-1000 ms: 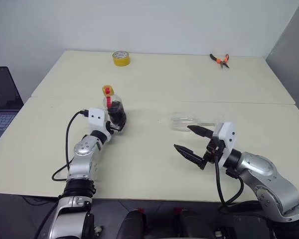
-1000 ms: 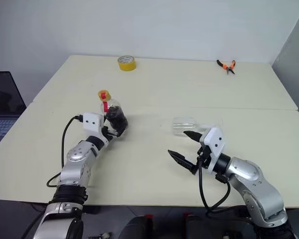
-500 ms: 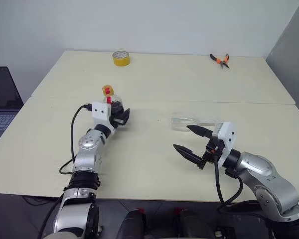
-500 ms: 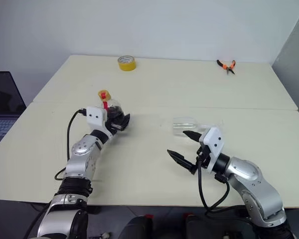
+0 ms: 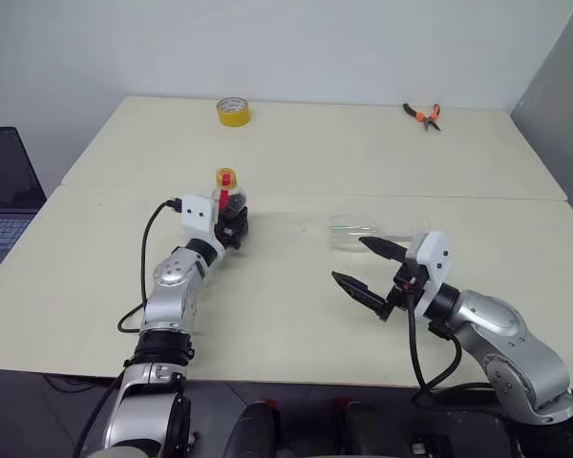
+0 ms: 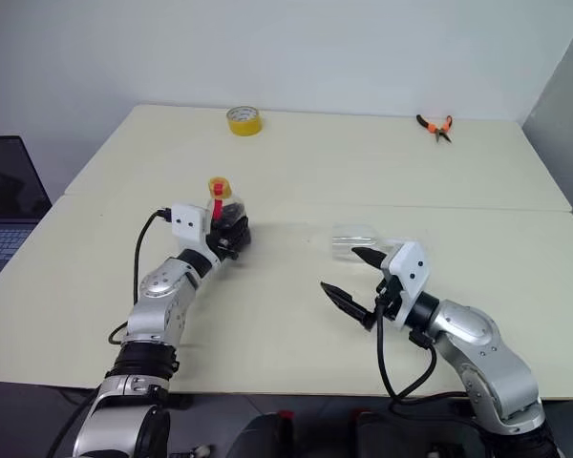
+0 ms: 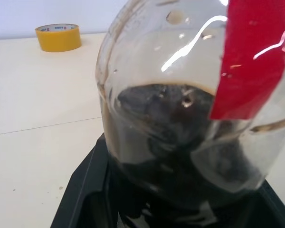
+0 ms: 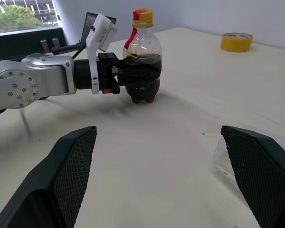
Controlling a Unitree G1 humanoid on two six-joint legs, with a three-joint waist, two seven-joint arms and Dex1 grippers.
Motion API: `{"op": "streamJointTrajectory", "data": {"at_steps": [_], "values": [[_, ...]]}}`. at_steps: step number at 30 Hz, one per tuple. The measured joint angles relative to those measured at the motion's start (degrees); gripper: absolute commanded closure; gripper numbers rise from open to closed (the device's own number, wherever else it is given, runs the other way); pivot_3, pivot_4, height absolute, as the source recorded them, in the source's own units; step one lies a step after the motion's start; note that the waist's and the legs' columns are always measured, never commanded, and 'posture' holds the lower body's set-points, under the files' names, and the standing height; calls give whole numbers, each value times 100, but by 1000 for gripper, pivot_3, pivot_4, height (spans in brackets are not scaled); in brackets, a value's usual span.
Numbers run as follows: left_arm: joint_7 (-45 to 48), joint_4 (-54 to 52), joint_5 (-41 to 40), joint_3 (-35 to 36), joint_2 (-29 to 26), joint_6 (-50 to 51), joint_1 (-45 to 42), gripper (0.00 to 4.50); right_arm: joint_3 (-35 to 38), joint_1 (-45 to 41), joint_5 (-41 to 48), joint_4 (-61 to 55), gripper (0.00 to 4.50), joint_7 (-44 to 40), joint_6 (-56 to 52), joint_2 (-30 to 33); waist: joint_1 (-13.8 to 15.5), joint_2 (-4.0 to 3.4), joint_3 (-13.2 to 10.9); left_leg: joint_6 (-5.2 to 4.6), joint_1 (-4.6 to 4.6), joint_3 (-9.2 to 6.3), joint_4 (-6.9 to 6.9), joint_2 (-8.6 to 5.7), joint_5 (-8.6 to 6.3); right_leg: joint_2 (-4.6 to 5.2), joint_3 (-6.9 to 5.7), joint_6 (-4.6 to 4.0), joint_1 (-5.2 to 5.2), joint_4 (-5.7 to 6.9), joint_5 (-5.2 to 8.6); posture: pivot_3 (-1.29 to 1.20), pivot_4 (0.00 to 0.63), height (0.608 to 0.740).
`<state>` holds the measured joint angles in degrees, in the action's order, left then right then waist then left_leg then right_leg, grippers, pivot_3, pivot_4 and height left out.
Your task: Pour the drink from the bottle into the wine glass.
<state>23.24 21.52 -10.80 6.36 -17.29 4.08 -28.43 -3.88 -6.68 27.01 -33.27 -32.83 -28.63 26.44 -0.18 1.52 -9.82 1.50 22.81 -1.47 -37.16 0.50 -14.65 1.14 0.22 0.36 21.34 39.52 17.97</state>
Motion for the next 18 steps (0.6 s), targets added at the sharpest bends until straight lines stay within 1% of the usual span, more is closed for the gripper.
{"op": "streamJointTrajectory", "data": {"at_steps": [3, 6, 8, 10, 14, 18], "values": [[-26, -547, 84, -170, 0, 271, 175, 2659, 55, -254, 82, -24, 0, 185, -164, -85, -5, 1, -1, 2, 2, 0, 0, 1, 1, 0, 1, 0, 2, 1, 0, 0, 150, 740], [-126, -1260, 208, -365, 5, 524, 365, 2671, 142, -590, 271, -178, 0, 527, -535, -261, -8, 1, -1, 17, 2, 0, 2, 2, 10, 0, 3, -1, 4, 2, 0, 0, 150, 740], [-142, -1537, 319, -479, -2, 585, 433, 2682, 185, -768, 397, -301, 0, 718, -745, -342, -5, 1, -1, 16, 1, 1, 2, 2, 9, 0, 4, 0, 3, 2, 0, 0, 150, 740], [-254, -1821, 595, -685, -2, 563, 586, 2682, 195, -1151, 473, -306, 0, 1103, -1163, -588, -29, 1, -1, 15, -1, 5, 2, 2, 9, 0, 10, -1, 5, 6, 0, 0, 150, 740], [-369, -2025, 948, -1171, 211, 516, 789, 2683, 80, -1790, 477, -270, 0, 1724, -1774, -1022, -10, 1, -1, 14, 2, 2, 4, 2, 8, 0, 7, -1, 8, 6, 0, 0, 150, 740], [-416, -2030, 1092, -1298, 318, 443, 843, 2683, 7, -2154, 446, 2, 0, 2304, -2245, -1593, -13, 1, -1, 5, 5, 6, 3, 1, 3, 0, 11, -2, 14, 11, -1, 0, 150, 740]]}}
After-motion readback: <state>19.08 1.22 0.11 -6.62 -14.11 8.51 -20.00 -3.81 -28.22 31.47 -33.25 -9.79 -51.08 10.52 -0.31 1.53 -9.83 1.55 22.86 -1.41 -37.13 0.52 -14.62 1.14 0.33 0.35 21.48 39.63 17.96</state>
